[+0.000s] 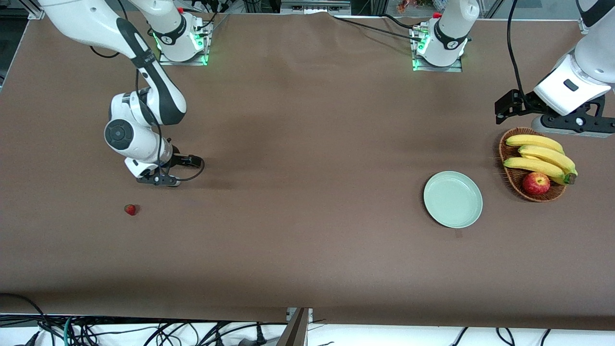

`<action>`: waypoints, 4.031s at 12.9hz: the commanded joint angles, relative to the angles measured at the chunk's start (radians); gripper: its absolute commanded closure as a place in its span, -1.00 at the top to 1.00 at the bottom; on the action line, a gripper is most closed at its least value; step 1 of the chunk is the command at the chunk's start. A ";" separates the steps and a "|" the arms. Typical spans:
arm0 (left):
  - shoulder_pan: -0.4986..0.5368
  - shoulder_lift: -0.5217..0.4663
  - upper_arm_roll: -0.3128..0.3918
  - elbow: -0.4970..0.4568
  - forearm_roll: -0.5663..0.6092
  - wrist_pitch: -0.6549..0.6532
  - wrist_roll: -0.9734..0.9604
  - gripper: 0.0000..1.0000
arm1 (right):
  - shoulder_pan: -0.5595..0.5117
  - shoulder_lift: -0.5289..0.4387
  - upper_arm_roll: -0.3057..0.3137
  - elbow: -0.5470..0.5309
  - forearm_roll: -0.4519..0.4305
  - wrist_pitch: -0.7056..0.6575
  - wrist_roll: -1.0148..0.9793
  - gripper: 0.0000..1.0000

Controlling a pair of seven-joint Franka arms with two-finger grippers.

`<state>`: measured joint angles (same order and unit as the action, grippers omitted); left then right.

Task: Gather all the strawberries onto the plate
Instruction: 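Grasp the strawberry with the right gripper and lift it, then set the strawberry mid-table with the right gripper while the left gripper approaches, then grasp the strawberry with the left gripper while the right gripper grasps another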

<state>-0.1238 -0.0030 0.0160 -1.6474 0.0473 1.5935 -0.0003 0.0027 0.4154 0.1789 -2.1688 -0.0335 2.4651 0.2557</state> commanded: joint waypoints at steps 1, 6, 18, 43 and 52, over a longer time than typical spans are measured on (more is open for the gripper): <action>-0.004 0.003 0.002 0.020 -0.012 -0.018 0.003 1.00 | 0.023 0.017 0.004 -0.006 0.009 0.038 0.004 1.00; -0.004 0.003 0.002 0.020 -0.012 -0.018 0.003 1.00 | 0.037 0.023 0.004 -0.031 0.009 0.032 0.002 0.99; -0.005 0.005 0.001 0.021 -0.012 -0.017 0.002 1.00 | 0.136 0.051 0.120 0.134 0.010 0.002 0.011 -1.00; -0.026 0.258 -0.042 -0.115 -0.202 0.140 -0.016 1.00 | 0.334 0.326 0.117 0.920 -0.158 -0.536 0.371 1.00; -0.359 0.537 -0.119 -0.223 -0.242 0.816 -0.618 1.00 | 0.114 0.138 -0.039 0.542 -0.148 -0.574 -0.171 1.00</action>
<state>-0.4390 0.4823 -0.1185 -1.8870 -0.1926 2.3391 -0.5788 0.1349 0.6107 0.1466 -1.5226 -0.1853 1.8679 0.1279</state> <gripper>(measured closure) 0.000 0.000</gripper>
